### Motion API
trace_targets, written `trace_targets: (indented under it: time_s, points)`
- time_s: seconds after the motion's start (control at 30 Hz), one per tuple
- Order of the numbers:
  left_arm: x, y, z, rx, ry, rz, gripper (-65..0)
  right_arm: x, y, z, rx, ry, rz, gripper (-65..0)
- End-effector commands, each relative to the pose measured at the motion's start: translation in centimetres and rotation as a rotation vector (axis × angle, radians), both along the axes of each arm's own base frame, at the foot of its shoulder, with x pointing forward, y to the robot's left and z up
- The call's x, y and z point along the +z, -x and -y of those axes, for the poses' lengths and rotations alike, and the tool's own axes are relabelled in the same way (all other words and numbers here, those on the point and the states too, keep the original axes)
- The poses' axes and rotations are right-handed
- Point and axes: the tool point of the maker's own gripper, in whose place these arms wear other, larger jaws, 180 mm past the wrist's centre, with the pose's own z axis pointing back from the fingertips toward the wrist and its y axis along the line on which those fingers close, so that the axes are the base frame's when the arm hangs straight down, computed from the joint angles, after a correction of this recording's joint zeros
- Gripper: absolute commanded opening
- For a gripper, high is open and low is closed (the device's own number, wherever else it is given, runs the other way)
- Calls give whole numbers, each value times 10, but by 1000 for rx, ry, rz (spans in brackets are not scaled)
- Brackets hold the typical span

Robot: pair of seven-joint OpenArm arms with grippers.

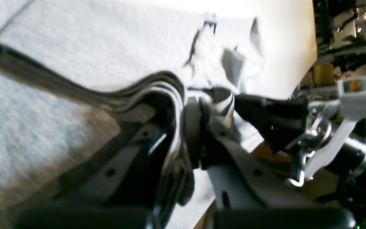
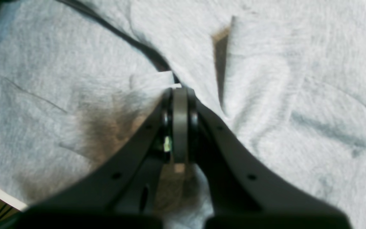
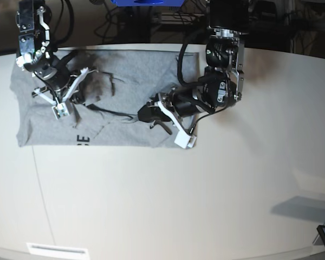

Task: Fold the T-shirt properly
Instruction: 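Fold the grasped shirt end over toward the right gripper with the left gripper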

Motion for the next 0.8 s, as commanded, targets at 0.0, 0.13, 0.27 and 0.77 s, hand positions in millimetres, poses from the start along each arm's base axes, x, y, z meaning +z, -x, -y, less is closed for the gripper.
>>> trace_targets:
  time_s: [0.0,0.13,0.27,0.77]
  points:
    - [17,-10,5,3,40,48,-650,9,-7,2,2,-1,41,-650]
    - [19,-8,12,-22,41,51,-650,9,-7,2,1,0,42,-650]
    - [19,-9,22,-59,39,51,-650,10,-7,2,2,-1,43,-650]
    - [10,-7,39,-127,30,19,-583,10,-8,3,0,0,45,-650]
